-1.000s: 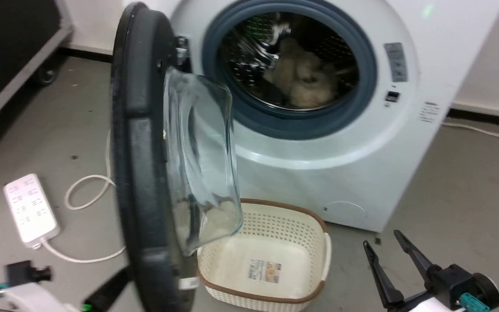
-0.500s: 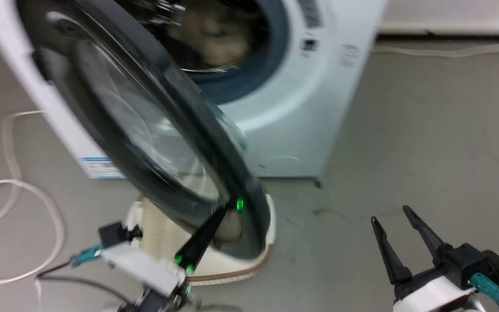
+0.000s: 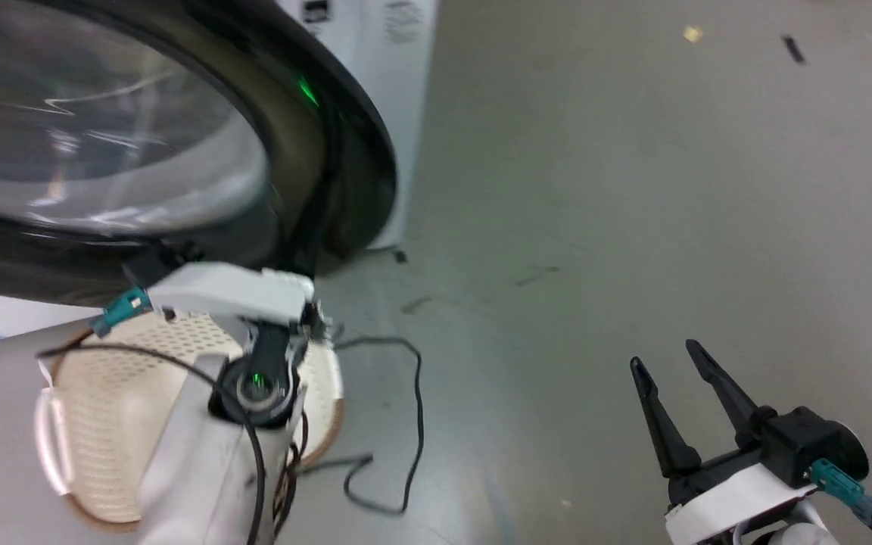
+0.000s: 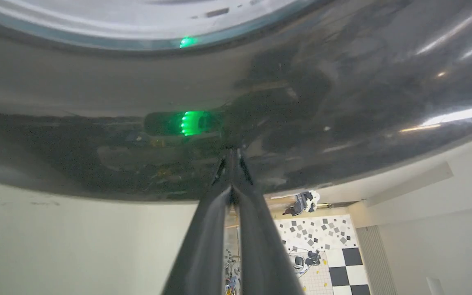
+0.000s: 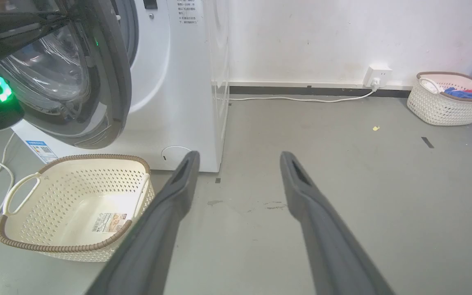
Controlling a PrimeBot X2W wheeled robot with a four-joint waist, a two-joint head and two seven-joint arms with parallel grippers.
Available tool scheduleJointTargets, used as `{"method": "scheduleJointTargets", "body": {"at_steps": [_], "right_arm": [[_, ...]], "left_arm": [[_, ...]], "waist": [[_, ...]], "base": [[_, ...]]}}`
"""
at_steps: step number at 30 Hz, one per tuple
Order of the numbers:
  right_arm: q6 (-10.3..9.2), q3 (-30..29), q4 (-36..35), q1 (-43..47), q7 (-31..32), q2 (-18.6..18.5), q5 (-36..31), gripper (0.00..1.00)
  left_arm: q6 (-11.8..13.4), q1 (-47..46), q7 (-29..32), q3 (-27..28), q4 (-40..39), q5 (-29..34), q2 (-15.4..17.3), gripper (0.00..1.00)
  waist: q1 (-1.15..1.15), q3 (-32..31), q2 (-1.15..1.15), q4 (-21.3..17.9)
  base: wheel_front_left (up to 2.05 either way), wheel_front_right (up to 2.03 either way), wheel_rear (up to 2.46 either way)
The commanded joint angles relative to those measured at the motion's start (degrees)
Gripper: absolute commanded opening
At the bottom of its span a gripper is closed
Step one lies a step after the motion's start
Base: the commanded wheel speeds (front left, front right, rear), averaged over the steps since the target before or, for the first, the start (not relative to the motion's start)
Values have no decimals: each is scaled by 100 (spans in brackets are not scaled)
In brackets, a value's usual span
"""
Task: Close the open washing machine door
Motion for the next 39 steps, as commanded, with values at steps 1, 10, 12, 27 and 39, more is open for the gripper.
{"method": "scheduleJointTargets", "body": {"at_steps": [1, 10, 12, 27, 39], "right_arm": [[5, 2, 8, -83, -24, 45, 31, 100], [5, 16, -143, 73, -24, -76, 31, 100], [5, 18, -196, 137, -25, -122, 42, 100], [5, 70, -439, 719, -25, -334, 48, 100], [5, 195, -500, 729, -25, -455, -69, 100]], "left_arm": [[-24, -146, -103, 39, 149, 22, 10, 0], [-29, 270, -461, -589, -75, 281, 261, 100], [-29, 566, -653, -879, -309, 599, 478, 100], [178, 2540, -1445, -284, -1592, 4240, 1286, 100], [792, 3500, -1447, 440, -2483, 7694, 497, 100]], "waist": [[-1, 160, -1, -184], [-1, -338, -1, 471], [-1, -480, -1, 688], [-1, -1410, -1, 2146], [-1, -1397, -1, 2890]], "base": [[0, 0, 0], [0, 0, 0], [0, 0, 0], [0, 0, 0], [0, 0, 0]]}}
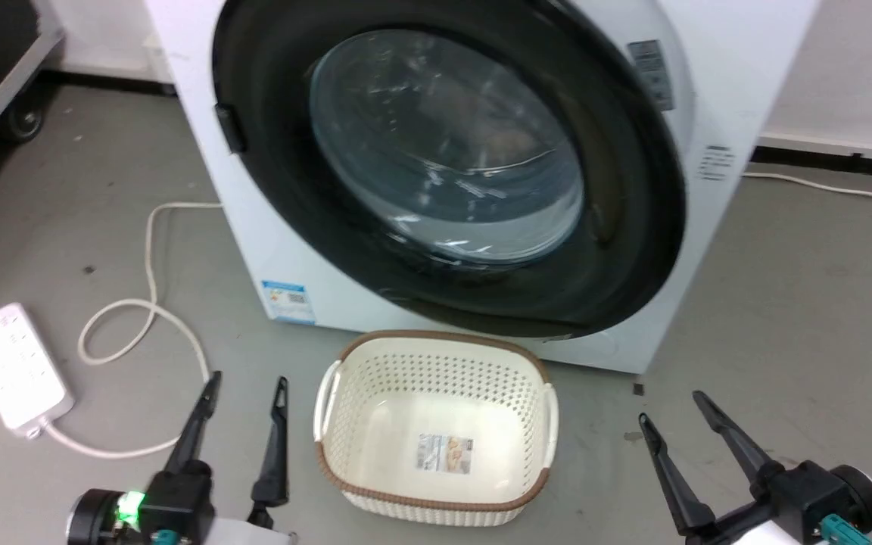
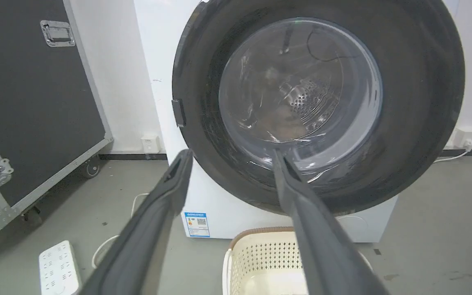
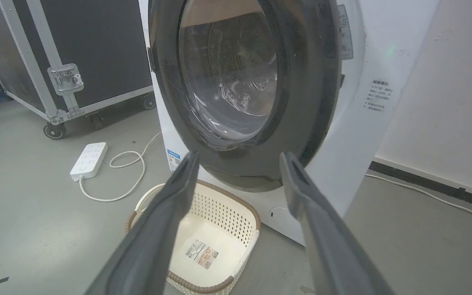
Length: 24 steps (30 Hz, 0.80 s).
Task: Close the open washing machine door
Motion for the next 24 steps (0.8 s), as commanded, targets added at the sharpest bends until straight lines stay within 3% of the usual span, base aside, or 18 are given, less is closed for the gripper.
{"method": "scheduleJointTargets", "body": {"at_steps": [1, 2, 12, 24], "right_arm": [[5, 68, -3, -48, -25, -84, -19, 34], [5, 127, -6, -106, -25, -136, -31, 0], [5, 873, 40, -1530, 302, -994, 563, 0], [5, 1304, 1468, -3539, 666, -2259, 1568, 0]], "left_arm": [[38, 55, -30, -54, 48, 175, 11, 100], [47, 44, -30, -77, 72, 232, -3, 100], [101, -257, -30, -211, 282, 381, -153, 100], [58, -513, -30, -338, 435, 235, -379, 100]], "waist": [[1, 88, 0, 129], [1, 122, 0, 170], [1, 821, 0, 576], [1, 1323, 0, 1102]], "base": [[0, 0, 0], [0, 0, 0], [0, 0, 0], [0, 0, 0]]}}
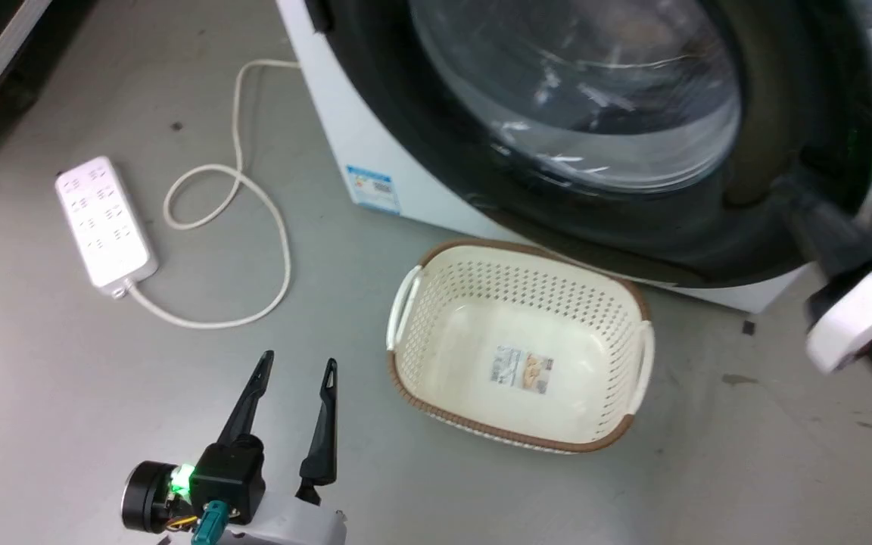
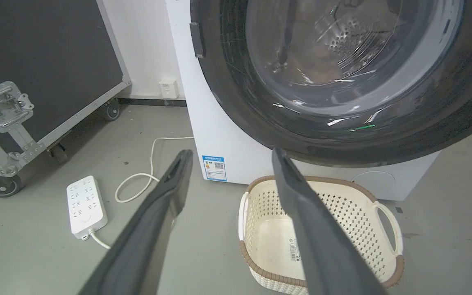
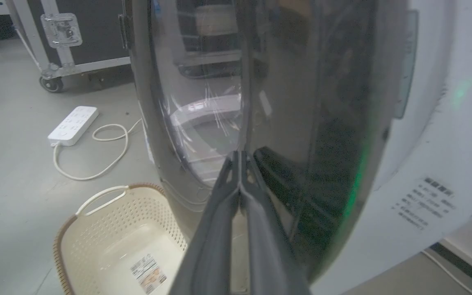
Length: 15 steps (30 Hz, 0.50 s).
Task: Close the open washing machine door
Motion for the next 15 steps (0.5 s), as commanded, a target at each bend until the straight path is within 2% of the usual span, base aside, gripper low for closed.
{"method": "scheduleJointTargets", "body": {"at_steps": [1, 9, 15], "right_arm": [[3, -15, 225, -281, 26, -149, 119, 0], [3, -78, 1178, -1281, 156, -445, 433, 0], [3, -381, 2060, -2016, 233, -362, 489, 0]], "left_arm": [[20, -94, -30, -29, -11, -16, -34, 100], [58, -280, -30, -114, -53, -59, -91, 100], [85, -386, -30, -151, -68, -82, -108, 100]], "waist": [[-1, 142, 0, 143], [-1, 363, 0, 323], [-1, 460, 0, 367]], "base": [[0, 0, 0], [0, 0, 0], [0, 0, 0]]}}
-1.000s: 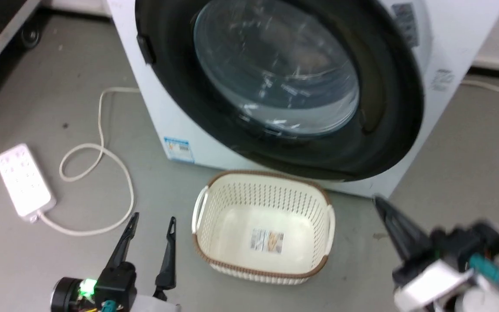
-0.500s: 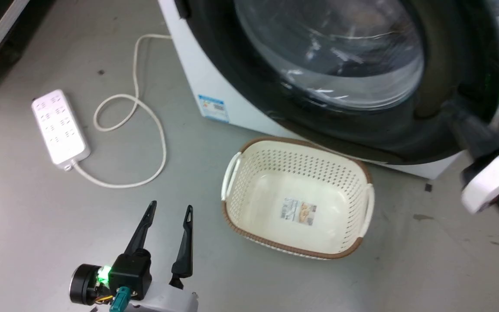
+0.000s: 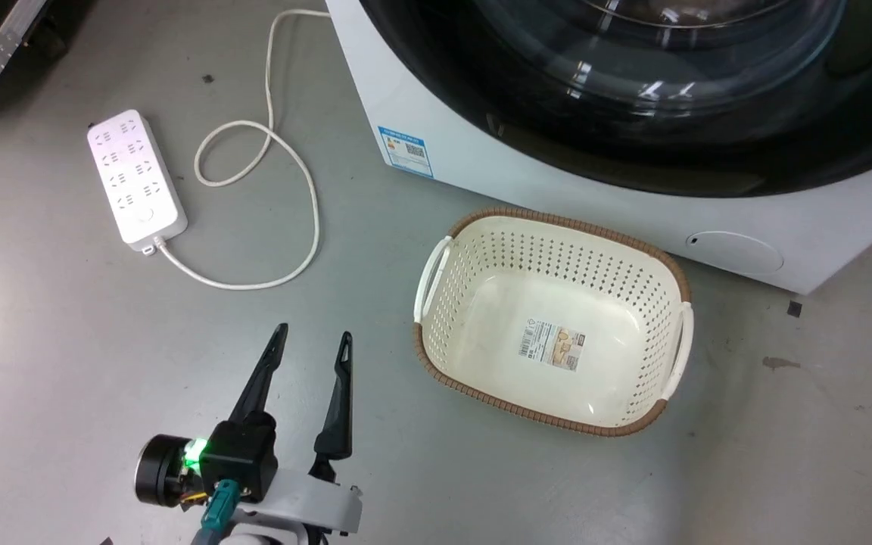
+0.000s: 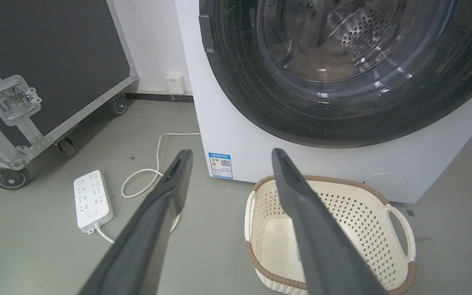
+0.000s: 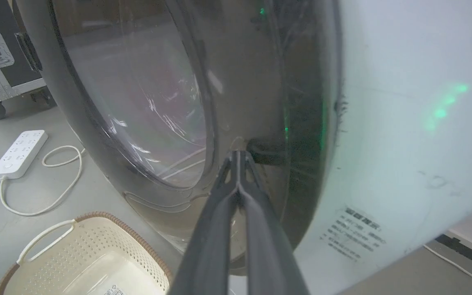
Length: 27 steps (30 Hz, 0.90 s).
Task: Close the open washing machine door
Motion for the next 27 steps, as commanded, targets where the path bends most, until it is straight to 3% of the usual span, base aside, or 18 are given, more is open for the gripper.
{"method": "scheduleJointTargets", "body": {"at_steps": [1, 8, 9, 10, 11, 20, 24, 25, 26, 27], "right_arm": [[-36, -145, 304, -303, 30, 13, -6, 0], [-36, -183, 944, -588, -208, 329, 14, 0], [-36, -163, 982, -550, -309, 376, 29, 32], [-36, -118, 1004, -493, -412, 412, 16, 94], [-36, -58, 1010, -417, -490, 461, 17, 100], [-36, 80, 470, 606, -870, 912, 174, 100], [-36, -434, -592, 1653, -891, 1241, -27, 100], [-36, -434, -592, 1653, -891, 1241, -27, 100], [-36, -745, -1067, 2143, -892, 1410, -216, 100], [-36, -745, -1067, 2143, -892, 1410, -216, 100]], "left_arm": [[37, -127, -30, -6, -27, -34, -7, 100], [69, -151, -30, -19, -42, -49, -14, 100], [66, -143, -30, -9, -35, -58, -15, 100], [61, -130, -30, 7, -23, -67, -15, 100], [55, -115, -30, 25, -10, -73, -16, 100], [-92, 121, -30, 291, 126, -114, -13, 100], [-209, 301, -30, 425, 197, -113, 0, 100], [-209, 301, -30, 425, 197, -113, 0, 100], [-256, 366, -30, 470, 229, -121, 0, 100], [-256, 366, -30, 470, 229, -121, 0, 100]], "waist": [[-1, 27, 0, 6], [-1, -89, 0, -109], [-1, -149, 0, -147], [-1, -210, 0, -191], [-1, -277, 0, -241], [-1, -1014, 0, -863], [-1, -1423, 0, -1254], [-1, -1423, 0, -1254], [-1, -1536, 0, -1371], [-1, -1536, 0, -1371]], "base": [[0, 0, 0], [0, 0, 0], [0, 0, 0], [0, 0, 0], [0, 0, 0], [0, 0, 0], [0, 0, 0], [0, 0, 0], [0, 0, 0], [0, 0, 0]]}}
